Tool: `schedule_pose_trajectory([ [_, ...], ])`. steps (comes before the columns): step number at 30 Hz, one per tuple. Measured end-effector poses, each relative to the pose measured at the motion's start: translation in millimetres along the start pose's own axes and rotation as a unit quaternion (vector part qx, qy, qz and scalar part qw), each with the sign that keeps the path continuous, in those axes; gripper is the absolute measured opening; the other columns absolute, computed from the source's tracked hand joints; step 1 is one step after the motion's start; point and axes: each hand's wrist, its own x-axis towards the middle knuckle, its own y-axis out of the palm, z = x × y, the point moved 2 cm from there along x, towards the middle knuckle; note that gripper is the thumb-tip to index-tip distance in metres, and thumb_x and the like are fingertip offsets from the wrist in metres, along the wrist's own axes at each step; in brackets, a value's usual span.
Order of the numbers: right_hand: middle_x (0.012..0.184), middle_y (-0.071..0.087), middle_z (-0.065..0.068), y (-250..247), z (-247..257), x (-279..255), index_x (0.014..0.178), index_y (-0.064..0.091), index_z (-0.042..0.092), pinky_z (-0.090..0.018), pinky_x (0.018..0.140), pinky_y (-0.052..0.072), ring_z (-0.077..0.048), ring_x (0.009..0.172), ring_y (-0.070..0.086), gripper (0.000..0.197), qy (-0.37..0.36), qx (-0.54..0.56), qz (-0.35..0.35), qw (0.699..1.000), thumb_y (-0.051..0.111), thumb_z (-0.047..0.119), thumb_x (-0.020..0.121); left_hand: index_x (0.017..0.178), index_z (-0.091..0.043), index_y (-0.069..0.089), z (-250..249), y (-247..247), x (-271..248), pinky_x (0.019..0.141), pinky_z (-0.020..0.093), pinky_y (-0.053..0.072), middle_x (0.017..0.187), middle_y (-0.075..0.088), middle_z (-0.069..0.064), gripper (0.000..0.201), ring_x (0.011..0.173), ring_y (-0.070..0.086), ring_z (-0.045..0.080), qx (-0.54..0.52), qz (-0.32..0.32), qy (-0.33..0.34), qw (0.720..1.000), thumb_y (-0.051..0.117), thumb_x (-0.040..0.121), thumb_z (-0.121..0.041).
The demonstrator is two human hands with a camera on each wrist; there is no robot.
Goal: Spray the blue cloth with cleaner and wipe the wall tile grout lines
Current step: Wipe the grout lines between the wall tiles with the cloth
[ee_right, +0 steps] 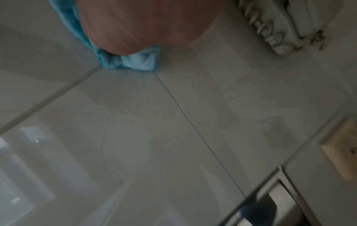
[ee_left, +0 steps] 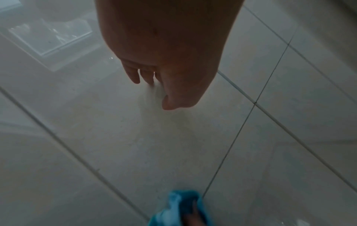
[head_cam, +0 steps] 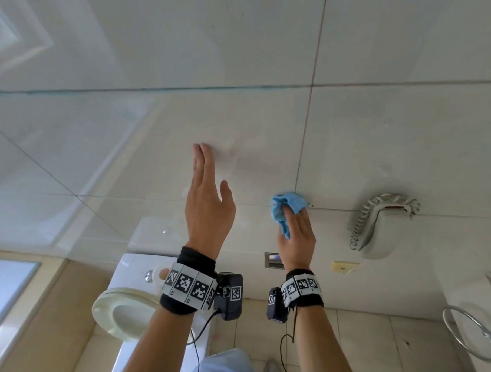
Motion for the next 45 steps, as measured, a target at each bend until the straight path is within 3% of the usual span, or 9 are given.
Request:
schedule_pose_trajectory([
  [3,0.137,0.063,-0.009,-15,19,32,0.133,0.057,0.013,-0.040,0.101,0.053,-0.029,0.130,0.054,0.069,-0.030,0.002,-0.050,0.998,0.082,-0.008,0.072,0.167,-0.023,0.004,3,2,-1,0.089,0.025,0.051,0.175,0.002,-0.009,0.084,0.154,0.032,0.016,0.004,-0.001,0.007,1.000,0.052,0.100,-0.008],
  [7,0.136,0.062,-0.004,-32,41,78,0.129,0.062,0.012,-0.029,0.102,0.054,-0.030,0.126,0.062,0.042,-0.062,0.051,-0.119,0.990,0.067,0.006,0.088,0.167,-0.022,0.004,3,5,-2,0.086,0.024,0.051,0.175,0.001,-0.008,0.084,0.152,0.037,0.017,0.004,-0.003,0.006,1.000,0.052,0.100,-0.008],
  [12,0.138,0.057,-0.008,-18,12,41,0.130,0.058,0.010,-0.048,0.093,0.061,-0.031,0.128,0.057,0.057,-0.034,0.030,-0.101,0.994,0.078,-0.005,0.078,0.167,-0.021,0.004,0,8,-2,0.085,0.020,0.044,0.175,0.001,-0.007,0.083,0.151,0.037,0.015,0.006,-0.006,-0.004,1.000,0.051,0.100,-0.008],
  [18,0.132,0.065,-0.016,-36,9,45,0.132,0.056,0.010,-0.044,0.097,0.059,-0.029,0.126,0.058,0.040,-0.015,0.060,-0.151,0.987,0.063,0.008,0.093,0.167,-0.022,0.004,-1,11,-1,0.084,0.026,0.053,0.175,0.001,-0.007,0.083,0.152,0.038,0.018,0.003,-0.020,-0.006,1.000,0.050,0.099,-0.006],
  [23,0.131,0.064,-0.030,-78,-22,58,0.133,0.055,0.001,-0.051,0.106,0.053,-0.044,0.123,0.062,0.040,0.035,0.050,-0.282,0.957,0.070,0.001,0.097,0.167,-0.020,0.009,-8,18,-8,0.076,-0.002,0.039,0.175,0.006,-0.004,0.082,0.150,0.039,0.015,-0.037,-0.031,-0.007,0.999,0.049,0.098,-0.002],
  [26,0.132,0.061,-0.028,-68,-34,37,0.126,0.061,-0.005,-0.042,0.112,0.048,-0.043,0.124,0.059,0.036,0.077,0.040,-0.244,0.966,0.073,0.002,0.093,0.167,-0.021,0.007,-10,28,-15,0.068,0.000,0.042,0.175,0.002,-0.006,0.083,0.142,0.051,0.022,-0.048,-0.020,0.003,0.999,0.049,0.098,-0.003],
  [31,0.140,0.052,-0.020,-30,-42,-3,0.125,0.062,0.001,-0.049,0.098,0.057,-0.030,0.131,0.051,0.033,0.160,0.063,-0.148,0.974,0.069,0.006,0.093,0.167,-0.022,0.004,-10,35,-17,0.065,0.003,0.040,0.175,-0.001,-0.007,0.084,0.140,0.054,0.026,-0.047,-0.019,0.006,0.999,0.049,0.098,-0.005],
  [36,0.138,0.055,-0.019,-12,-27,-7,0.124,0.061,-0.002,-0.040,0.104,0.052,-0.023,0.131,0.049,0.038,0.192,0.073,-0.174,0.963,0.073,0.002,0.089,0.167,-0.023,0.002,-5,36,-17,0.063,0.005,0.039,0.175,-0.001,-0.007,0.086,0.131,0.060,0.032,-0.033,-0.011,0.012,0.999,0.049,0.098,-0.006],
  [45,0.141,0.049,-0.008,27,10,-10,0.128,0.065,0.008,-0.040,0.107,0.053,-0.030,0.131,0.051,0.049,0.080,0.059,-0.025,0.995,0.079,0.001,0.082,0.167,-0.021,0.004,-6,38,-16,0.063,0.004,0.041,0.175,0.001,-0.005,0.085,0.137,0.056,0.026,-0.013,-0.014,0.012,1.000,0.048,0.097,-0.004],
])
